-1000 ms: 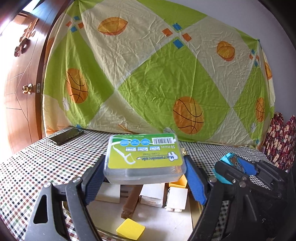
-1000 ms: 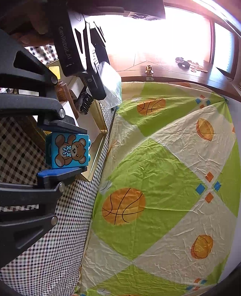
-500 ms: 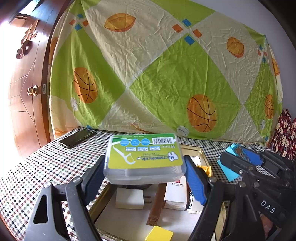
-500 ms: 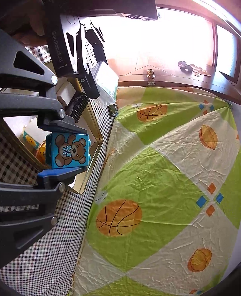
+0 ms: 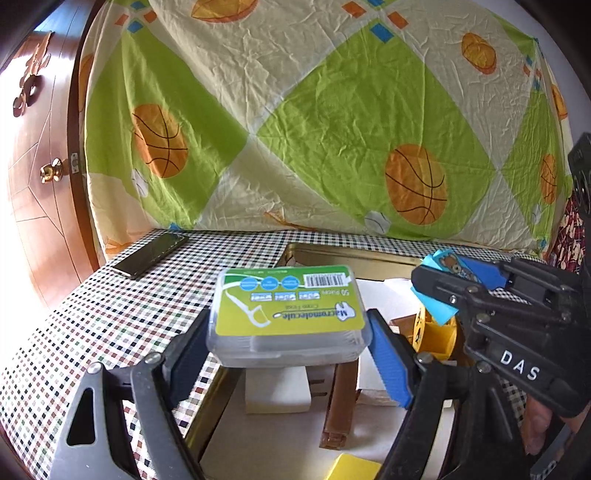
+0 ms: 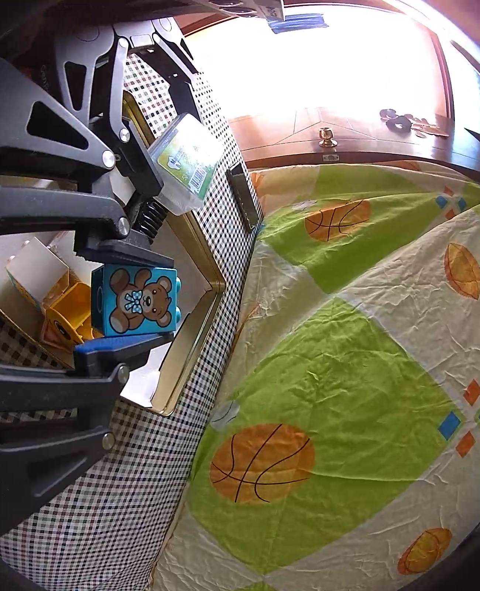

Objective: Organize rigid objects
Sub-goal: 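Release the plastic box into the tin with the left tool while the right tool releases the teddy-bear block, then open and lift both tools away from the tin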

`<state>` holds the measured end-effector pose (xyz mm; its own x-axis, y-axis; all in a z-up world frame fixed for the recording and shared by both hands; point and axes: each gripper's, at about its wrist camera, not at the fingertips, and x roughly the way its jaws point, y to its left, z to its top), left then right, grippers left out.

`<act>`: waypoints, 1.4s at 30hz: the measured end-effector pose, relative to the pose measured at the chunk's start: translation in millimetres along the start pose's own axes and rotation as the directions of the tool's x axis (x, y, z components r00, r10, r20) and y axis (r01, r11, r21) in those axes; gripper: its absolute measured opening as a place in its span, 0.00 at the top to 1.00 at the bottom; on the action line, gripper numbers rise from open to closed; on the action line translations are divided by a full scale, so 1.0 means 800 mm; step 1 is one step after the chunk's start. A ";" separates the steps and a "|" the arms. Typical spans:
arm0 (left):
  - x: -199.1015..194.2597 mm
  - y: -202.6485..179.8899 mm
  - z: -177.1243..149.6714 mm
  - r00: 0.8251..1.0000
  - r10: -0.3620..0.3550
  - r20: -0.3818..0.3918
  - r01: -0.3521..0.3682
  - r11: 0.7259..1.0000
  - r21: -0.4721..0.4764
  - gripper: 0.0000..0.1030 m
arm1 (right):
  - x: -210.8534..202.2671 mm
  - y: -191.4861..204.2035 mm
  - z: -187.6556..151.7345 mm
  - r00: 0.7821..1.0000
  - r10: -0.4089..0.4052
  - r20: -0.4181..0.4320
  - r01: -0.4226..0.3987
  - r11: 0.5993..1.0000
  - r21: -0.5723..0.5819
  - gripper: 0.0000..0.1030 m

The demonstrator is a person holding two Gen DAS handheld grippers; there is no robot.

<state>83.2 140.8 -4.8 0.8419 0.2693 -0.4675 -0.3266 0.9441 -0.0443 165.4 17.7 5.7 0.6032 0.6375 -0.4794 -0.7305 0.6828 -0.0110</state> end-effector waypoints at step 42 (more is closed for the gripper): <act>-0.069 0.012 0.003 0.998 0.030 0.049 -0.028 0.999 -0.044 0.00 | -0.124 -0.003 -0.012 0.980 -0.055 0.189 0.050 0.998 0.031 0.14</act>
<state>34.6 135.0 23.2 0.8519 0.3069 -0.4244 -0.3689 0.9268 -0.0704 104.3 -50.6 45.0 0.6922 0.6548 -0.3036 -0.6889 0.7248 -0.0076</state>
